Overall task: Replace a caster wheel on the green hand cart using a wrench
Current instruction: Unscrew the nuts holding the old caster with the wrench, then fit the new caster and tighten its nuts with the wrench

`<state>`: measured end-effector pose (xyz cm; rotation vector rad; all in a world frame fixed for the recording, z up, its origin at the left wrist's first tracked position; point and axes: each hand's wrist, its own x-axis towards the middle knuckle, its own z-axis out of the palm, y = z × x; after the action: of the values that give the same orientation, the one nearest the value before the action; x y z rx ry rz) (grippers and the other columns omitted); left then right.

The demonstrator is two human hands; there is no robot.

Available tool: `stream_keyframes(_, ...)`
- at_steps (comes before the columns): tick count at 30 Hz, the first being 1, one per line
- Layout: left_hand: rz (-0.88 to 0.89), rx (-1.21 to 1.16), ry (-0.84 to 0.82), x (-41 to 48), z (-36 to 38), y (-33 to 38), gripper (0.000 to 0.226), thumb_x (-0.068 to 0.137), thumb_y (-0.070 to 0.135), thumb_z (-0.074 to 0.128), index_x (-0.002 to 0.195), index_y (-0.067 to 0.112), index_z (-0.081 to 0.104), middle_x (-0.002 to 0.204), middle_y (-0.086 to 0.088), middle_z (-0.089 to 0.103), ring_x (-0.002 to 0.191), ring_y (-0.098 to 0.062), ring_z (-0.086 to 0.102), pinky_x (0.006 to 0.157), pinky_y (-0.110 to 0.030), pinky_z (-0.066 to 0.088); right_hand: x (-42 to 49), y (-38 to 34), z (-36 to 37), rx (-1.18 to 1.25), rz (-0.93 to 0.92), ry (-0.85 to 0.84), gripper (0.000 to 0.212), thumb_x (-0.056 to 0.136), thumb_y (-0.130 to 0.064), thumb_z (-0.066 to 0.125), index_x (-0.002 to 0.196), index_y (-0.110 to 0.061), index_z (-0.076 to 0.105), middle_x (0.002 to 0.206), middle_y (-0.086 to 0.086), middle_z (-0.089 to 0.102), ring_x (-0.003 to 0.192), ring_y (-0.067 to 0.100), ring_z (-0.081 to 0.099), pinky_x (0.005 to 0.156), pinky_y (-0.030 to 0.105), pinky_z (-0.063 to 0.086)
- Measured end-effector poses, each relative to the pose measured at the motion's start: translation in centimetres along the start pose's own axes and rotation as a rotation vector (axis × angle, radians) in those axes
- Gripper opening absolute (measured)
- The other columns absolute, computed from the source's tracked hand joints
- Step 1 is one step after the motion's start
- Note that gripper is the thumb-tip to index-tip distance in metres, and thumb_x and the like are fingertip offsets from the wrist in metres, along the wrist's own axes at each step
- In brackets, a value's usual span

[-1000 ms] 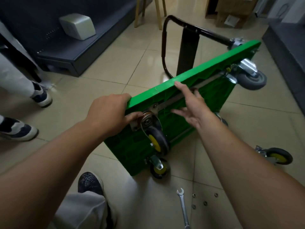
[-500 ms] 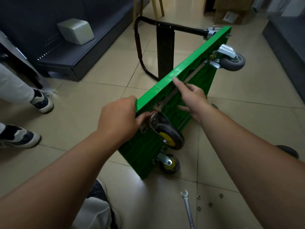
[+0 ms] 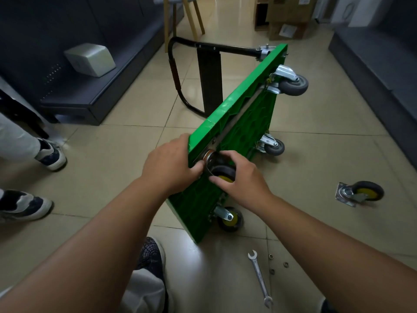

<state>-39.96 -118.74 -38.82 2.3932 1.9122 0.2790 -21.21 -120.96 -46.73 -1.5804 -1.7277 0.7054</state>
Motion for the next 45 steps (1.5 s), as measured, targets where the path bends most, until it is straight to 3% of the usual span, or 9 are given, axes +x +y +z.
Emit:
stream_keyframes(3, 0.137, -0.032, -0.079, -0.8, -0.5, -1.1, 0.091, 0.092, 0.047, 0.062, 0.157, 0.05, -0.001, 0.127, -0.004, 0.061, 0.105, -0.025, 0.063, 0.083, -0.04, 0.054, -0.2, 0.2, 0.2, 0.041, 0.015, 0.02, 0.063, 0.075, -0.049, 0.082, 0.129, -0.034, 0.054, 0.121, -0.013, 0.064, 0.112, 0.009, 0.061, 0.095, 0.038, 0.053)
stream_keyframes(5, 0.183, -0.029, -0.075, -1.1, -0.2, -1.6, 0.093, 0.093, 0.046, 0.06, 0.154, 0.057, -0.009, 0.122, -0.003, 0.059, 0.1, -0.022, 0.061, 0.08, -0.042, 0.055, -0.2, 0.0, 0.4, 0.066, 0.029, 0.023, 0.062, 0.074, -0.049, 0.083, 0.127, -0.034, 0.055, 0.118, -0.015, 0.065, 0.11, 0.007, 0.062, 0.095, 0.035, 0.053)
stream_keyframes(12, 0.166, -0.082, -0.036, -1.4, 0.1, -2.0, 0.09, 0.092, 0.041, 0.061, 0.155, 0.057, -0.002, 0.113, -0.001, 0.057, 0.095, -0.02, 0.059, 0.074, -0.035, 0.049, 0.1, -0.8, 0.8, 0.068, 0.041, 0.016, 0.054, 0.077, -0.039, 0.084, 0.122, -0.03, 0.057, 0.107, -0.015, 0.068, 0.102, 0.007, 0.065, 0.09, 0.028, 0.054)
stream_keyframes(16, 0.146, -0.069, -0.041, -1.5, 0.1, -1.5, 0.091, 0.091, 0.038, 0.062, 0.155, 0.057, 0.001, 0.113, 0.0, 0.057, 0.096, -0.021, 0.059, 0.072, -0.034, 0.047, 0.0, -0.1, -0.4, 0.008, 0.004, 0.011, 0.052, 0.075, -0.038, 0.085, 0.118, -0.03, 0.057, 0.106, -0.012, 0.071, 0.101, 0.01, 0.068, 0.089, 0.038, 0.057)
stream_keyframes(24, 0.074, -0.076, -0.043, -1.6, 0.1, -0.8, 0.09, 0.088, 0.038, 0.064, 0.153, 0.06, 0.006, 0.12, 0.001, 0.059, 0.097, -0.021, 0.061, 0.073, -0.039, 0.055, -2.8, 2.8, -3.5, -0.057, 0.149, 0.051, 0.05, 0.073, -0.041, 0.085, 0.114, -0.035, 0.056, 0.102, -0.014, 0.07, 0.096, 0.01, 0.068, 0.084, 0.04, 0.057)
stream_keyframes(29, 0.13, 0.007, 0.234, -1.8, -0.6, 3.6, 0.061, 0.083, 0.043, 0.068, 0.141, 0.03, 0.058, 0.133, -0.005, 0.054, 0.119, -0.027, 0.051, 0.093, -0.042, 0.044, -4.0, 3.9, -5.3, -0.19, 0.263, 0.035, 0.049, 0.073, -0.047, 0.083, 0.113, -0.031, 0.06, 0.1, -0.012, 0.066, 0.095, 0.016, 0.064, 0.081, 0.034, 0.055)
stream_keyframes(31, 0.22, -0.043, 0.254, -1.5, -0.5, 6.5, 0.051, 0.086, 0.042, 0.067, 0.135, 0.028, 0.063, 0.132, -0.001, 0.056, 0.12, -0.024, 0.051, 0.097, -0.041, 0.041, -4.5, 5.1, -6.1, -0.231, 0.335, 0.015, 0.05, 0.071, -0.05, 0.083, 0.112, -0.03, 0.062, 0.096, -0.012, 0.063, 0.093, 0.016, 0.063, 0.079, 0.032, 0.054)
stream_keyframes(37, 0.351, -0.026, -0.034, 0.0, 5.9, 13.3, 0.049, 0.089, 0.047, 0.051, 0.133, 0.029, 0.062, 0.121, 0.001, 0.061, 0.11, -0.024, 0.058, 0.086, -0.037, 0.045, -6.6, 12.7, -7.9, -0.343, 0.627, -0.058, 0.045, 0.07, -0.046, 0.082, 0.104, -0.022, 0.065, 0.102, 0.0, 0.069, 0.095, 0.025, 0.065, 0.073, 0.03, 0.051)
stream_keyframes(45, 0.336, -0.054, -0.353, 0.5, 19.3, 20.3, 0.043, 0.097, 0.042, 0.049, 0.138, 0.032, 0.056, 0.129, 0.007, 0.06, 0.119, -0.018, 0.054, 0.093, -0.032, 0.043, -8.9, 25.8, -10.2, -0.599, 0.807, -0.248, 0.039, 0.081, -0.04, 0.075, 0.111, -0.02, 0.06, 0.116, 0.003, 0.066, 0.111, 0.025, 0.062, 0.081, 0.03, 0.048)
